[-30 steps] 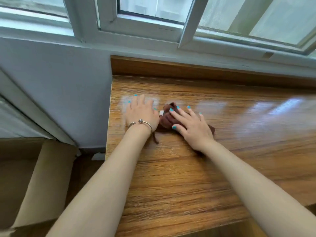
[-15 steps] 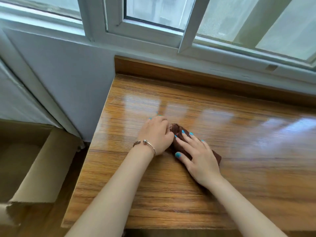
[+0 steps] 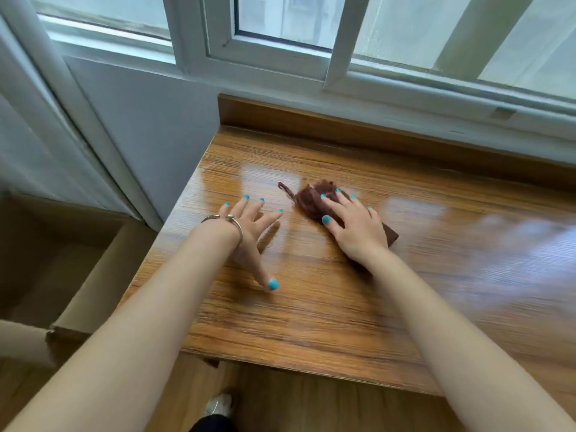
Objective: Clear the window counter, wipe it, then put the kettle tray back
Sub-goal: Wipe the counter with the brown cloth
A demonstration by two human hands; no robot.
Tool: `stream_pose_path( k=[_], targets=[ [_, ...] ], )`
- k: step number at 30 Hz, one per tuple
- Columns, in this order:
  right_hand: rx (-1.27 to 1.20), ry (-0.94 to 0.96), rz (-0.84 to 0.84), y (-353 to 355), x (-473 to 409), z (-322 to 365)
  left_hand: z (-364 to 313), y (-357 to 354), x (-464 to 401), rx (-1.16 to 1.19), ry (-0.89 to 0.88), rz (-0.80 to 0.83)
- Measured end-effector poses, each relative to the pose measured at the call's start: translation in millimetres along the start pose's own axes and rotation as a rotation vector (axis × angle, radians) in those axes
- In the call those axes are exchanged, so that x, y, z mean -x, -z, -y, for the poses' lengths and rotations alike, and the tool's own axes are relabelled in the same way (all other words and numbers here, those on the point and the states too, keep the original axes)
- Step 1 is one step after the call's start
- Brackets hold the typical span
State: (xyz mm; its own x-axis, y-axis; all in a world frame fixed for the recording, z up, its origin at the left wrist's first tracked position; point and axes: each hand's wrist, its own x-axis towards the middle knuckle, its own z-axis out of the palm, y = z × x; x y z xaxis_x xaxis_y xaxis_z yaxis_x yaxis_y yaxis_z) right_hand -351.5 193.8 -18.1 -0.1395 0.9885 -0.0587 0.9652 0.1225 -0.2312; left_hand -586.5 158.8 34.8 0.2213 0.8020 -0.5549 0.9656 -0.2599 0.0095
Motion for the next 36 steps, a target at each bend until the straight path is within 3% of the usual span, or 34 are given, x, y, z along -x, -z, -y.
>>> stream_pose_path(
  k=[5,8,12,15,24,28,33,36],
  targets=[
    [0.048,0.185,0.051,-1.6,107.2,-4.5,6.1,-1.1,-7.4,-0.021,0.013,0.077],
    [0.032,0.174,0.052,6.5,64.2,-13.4,6.1,-0.2,-11.3,0.003,0.014,0.063],
    [0.033,-0.042,0.006,12.0,-40.0,-12.1,3.1,1.6,-11.6,0.046,0.021,0.058],
    [0.066,-0.095,0.003,5.3,-60.9,3.1,3.7,2.6,-10.5,0.071,0.03,0.048],
    [0.014,0.23,0.042,-16.8,145.2,48.7,11.1,-7.9,-4.9,0.035,-0.025,-0.059],
    [0.008,0.37,0.142,-7.3,133.0,37.3,12.2,-5.0,-5.8,0.022,-0.028,-0.045],
    [-0.001,0.061,0.038,-10.8,74.3,48.6,1.9,-0.7,-1.0,-0.041,0.006,-0.035],
    [0.014,0.124,-0.004,-22.9,131.3,63.0,-2.2,-3.3,3.2,-0.033,0.041,-0.081]
  ],
)
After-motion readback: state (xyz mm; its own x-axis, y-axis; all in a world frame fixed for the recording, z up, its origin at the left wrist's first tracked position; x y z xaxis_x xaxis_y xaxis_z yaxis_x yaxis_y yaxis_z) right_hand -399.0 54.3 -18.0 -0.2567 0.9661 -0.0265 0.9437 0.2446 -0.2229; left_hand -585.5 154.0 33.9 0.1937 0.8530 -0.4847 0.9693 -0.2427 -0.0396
